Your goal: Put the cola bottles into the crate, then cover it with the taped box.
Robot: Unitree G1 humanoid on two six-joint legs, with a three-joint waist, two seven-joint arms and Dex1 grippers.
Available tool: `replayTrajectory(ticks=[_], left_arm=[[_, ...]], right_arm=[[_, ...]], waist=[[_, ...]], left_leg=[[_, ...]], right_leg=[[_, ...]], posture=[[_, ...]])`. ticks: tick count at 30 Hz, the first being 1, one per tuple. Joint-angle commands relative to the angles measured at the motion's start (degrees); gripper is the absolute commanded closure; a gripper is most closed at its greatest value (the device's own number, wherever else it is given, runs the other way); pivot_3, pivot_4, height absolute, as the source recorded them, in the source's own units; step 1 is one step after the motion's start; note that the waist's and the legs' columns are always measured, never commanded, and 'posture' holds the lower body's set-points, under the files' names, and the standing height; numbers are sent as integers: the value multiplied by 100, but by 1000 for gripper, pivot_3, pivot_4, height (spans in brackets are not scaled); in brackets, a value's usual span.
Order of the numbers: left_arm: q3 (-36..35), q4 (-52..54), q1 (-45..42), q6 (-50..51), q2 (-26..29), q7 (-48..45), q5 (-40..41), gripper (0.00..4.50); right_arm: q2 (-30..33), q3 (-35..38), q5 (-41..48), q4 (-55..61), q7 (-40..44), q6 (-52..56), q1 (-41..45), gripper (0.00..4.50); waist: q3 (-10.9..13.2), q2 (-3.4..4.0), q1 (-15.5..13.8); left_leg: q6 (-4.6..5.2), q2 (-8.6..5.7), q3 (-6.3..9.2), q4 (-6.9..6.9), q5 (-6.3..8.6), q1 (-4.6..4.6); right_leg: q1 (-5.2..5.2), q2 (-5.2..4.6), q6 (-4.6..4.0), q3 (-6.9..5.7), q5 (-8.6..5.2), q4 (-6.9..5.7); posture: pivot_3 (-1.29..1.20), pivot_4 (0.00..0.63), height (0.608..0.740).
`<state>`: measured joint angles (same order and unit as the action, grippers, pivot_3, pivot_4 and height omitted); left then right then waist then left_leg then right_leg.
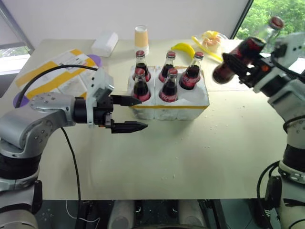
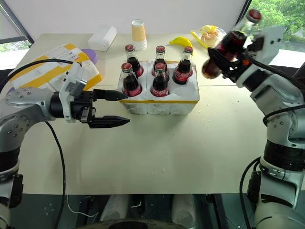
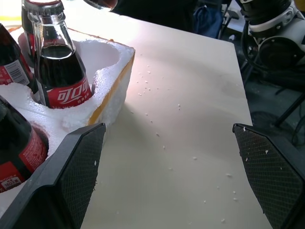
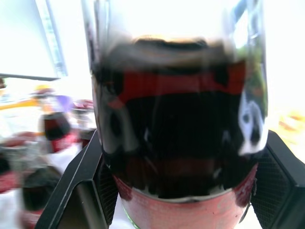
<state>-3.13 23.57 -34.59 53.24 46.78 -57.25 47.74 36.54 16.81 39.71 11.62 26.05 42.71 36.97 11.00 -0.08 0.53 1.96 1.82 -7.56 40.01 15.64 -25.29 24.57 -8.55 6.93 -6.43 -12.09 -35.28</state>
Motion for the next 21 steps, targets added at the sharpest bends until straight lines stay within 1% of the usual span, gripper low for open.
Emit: replayTrajectory(ticks=[1,7,12,20,21], left_arm=[[-54,67,-80,-159,5,5,-19,0],[-88,88,-63,-193,-6,71,-23,0],[-136,109,-42,-199,29,110,7,0],[-102,21,-89,-248,13,119,-40,0],[-89,-4,-90,-270,11,105,-59,0]], right_arm=[[-76,-127,71,256,101,-56,185,1672],[-182,-546,-109,209,323,-129,-46,1672],[-144,-842,-533,-139,494,-311,-230,1672],[-256,-1157,-876,-737,821,-420,-333,1672],[-266,-1169,-875,-799,870,-389,-327,668]], waist=[[0,0,-6],[0,0,-8],[0,0,7],[0,-1,-7],[0,-1,-7]], left_leg=[[0,0,1,0,0,0],[0,-1,1,0,0,-8],[0,-1,-1,0,0,-7],[0,-1,0,0,0,-7],[0,-1,0,0,0,-7]], right_leg=[[0,0,0,-1,0,0],[5,0,0,-2,0,0],[5,0,0,-2,0,0],[4,0,0,-3,0,2],[4,0,0,-3,0,2]], posture=[[0,150,740],[0,150,740],[0,150,740],[0,150,740],[0,150,740]])
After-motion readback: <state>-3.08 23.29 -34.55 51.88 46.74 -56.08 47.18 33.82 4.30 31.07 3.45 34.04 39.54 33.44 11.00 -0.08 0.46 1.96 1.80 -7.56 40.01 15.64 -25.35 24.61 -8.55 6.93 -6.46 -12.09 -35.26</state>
